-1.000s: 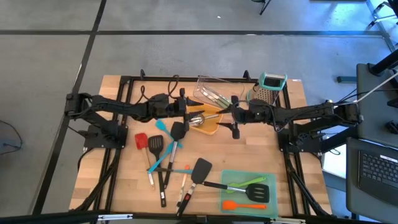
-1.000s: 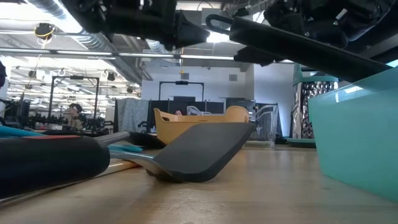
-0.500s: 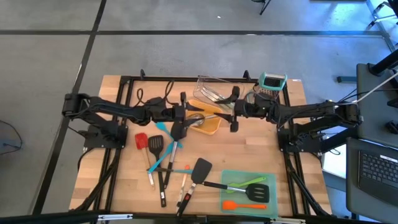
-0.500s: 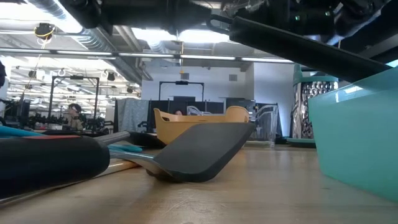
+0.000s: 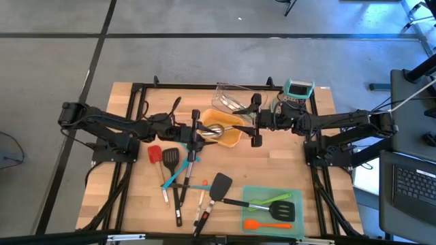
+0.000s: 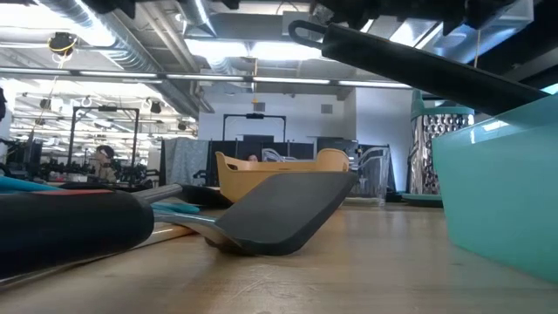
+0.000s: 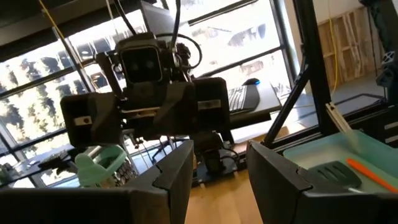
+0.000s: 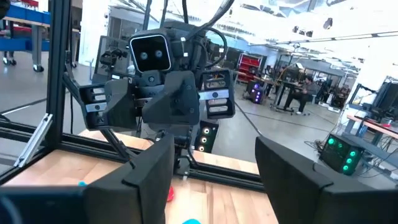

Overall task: Pick & Place Kitchen Items
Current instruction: Put the black spatula into the green bin

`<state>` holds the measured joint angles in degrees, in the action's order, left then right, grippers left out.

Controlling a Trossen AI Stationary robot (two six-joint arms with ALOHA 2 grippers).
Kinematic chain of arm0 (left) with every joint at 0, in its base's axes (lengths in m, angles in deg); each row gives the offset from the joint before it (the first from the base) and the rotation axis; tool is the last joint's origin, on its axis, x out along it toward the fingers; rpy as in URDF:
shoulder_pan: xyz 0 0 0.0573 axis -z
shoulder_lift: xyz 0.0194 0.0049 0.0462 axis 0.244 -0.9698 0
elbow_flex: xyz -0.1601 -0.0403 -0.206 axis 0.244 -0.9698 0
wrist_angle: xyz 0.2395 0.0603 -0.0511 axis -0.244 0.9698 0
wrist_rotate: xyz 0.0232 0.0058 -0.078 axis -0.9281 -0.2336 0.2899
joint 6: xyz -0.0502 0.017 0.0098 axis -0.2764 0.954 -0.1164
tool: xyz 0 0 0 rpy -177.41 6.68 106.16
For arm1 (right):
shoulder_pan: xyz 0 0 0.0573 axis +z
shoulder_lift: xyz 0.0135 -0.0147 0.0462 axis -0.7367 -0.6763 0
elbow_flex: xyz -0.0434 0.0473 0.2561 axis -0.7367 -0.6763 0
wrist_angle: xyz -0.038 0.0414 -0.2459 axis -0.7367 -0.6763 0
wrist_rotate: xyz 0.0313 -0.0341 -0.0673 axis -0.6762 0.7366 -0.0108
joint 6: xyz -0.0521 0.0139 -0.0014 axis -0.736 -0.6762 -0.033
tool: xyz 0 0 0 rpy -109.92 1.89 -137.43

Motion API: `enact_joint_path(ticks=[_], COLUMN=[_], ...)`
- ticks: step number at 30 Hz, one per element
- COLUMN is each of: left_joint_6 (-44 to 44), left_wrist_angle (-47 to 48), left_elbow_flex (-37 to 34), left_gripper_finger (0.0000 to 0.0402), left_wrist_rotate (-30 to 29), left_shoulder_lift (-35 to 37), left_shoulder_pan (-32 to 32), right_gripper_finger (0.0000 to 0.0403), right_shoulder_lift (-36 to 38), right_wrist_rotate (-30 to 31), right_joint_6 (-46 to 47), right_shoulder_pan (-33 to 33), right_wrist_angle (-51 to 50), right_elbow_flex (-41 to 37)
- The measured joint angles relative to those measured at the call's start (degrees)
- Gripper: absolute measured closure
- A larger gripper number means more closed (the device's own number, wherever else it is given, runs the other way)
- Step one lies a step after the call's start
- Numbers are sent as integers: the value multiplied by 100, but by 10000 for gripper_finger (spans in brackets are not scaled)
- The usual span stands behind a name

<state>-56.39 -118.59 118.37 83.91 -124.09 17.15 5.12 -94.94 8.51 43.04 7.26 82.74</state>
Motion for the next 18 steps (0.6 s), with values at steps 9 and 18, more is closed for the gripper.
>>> enact_joint_path(ticks=[9,18], left_joint_6=[-99,-1276], left_wrist_angle=[-62,1642], left_elbow_flex=[0,370], left_gripper_finger=[258,258], left_wrist_rotate=[8,-592], left_shoulder_lift=[25,270], left_shoulder_pan=[-55,313], right_gripper_finger=[176,176], right_shoulder_lift=[0,0], right_wrist_rotate=[2,17], right_joint_6=[69,313], right_shoulder_pan=[0,0], right_wrist_angle=[0,46], right_elbow_flex=[0,0])
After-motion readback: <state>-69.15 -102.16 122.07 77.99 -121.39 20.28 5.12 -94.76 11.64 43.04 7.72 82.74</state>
